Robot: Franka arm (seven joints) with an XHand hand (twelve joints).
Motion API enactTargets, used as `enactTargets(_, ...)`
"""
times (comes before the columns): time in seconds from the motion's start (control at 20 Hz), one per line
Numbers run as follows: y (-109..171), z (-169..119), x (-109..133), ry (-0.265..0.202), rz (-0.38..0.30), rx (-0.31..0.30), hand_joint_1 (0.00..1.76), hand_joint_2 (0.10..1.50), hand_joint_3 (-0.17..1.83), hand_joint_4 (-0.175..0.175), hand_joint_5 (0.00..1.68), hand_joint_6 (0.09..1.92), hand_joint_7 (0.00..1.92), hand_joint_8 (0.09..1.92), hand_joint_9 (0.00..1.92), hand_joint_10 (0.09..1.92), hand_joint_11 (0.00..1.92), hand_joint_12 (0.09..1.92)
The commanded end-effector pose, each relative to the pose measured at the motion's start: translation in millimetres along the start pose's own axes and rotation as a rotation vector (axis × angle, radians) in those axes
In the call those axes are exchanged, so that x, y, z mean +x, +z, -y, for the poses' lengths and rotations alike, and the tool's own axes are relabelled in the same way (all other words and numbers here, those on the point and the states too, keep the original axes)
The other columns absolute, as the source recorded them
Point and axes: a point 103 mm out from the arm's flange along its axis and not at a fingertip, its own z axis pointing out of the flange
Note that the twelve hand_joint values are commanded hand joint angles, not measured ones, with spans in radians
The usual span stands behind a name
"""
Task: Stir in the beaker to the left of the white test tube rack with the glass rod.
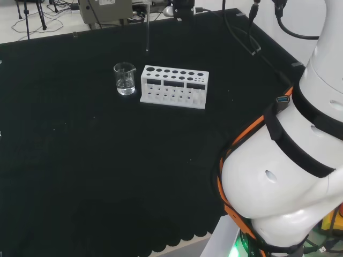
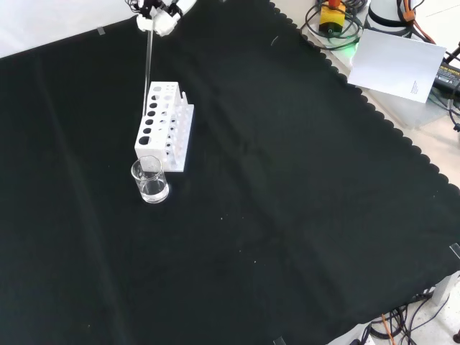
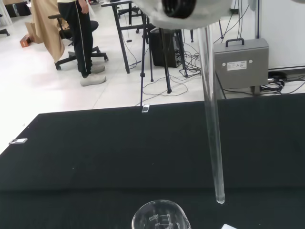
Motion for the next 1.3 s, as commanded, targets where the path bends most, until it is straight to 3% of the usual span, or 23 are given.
enactTargets(0.05, 1.7, 1.1, 2.4, -0.011, 0.005, 0.007, 1.3, 1.02, 0.05, -0.175, 1.29, 0.12, 1.15, 1.05, 1.73, 0.6, 1.25, 0.77)
enactTargets(0.75, 16.2, -23.1, 24.8, -0.062, -0.037, 0.024, 1.3, 1.03, 0.03, -0.175, 1.29, 0.12, 1.14, 1.05, 1.74, 0.6, 1.25, 0.77)
enactTargets(1.05, 37.2, -41.0, 40.1, -0.128, -0.057, 0.05, 1.3, 1.03, 0.03, -0.175, 1.29, 0.12, 1.14, 1.06, 1.74, 0.59, 1.25, 0.77)
enactTargets(1.3, 57.2, -52.2, 38.4, -0.154, -0.078, 0.069, 1.3, 1.03, 0.02, -0.175, 1.29, 0.12, 1.14, 1.06, 1.74, 0.59, 1.26, 0.77)
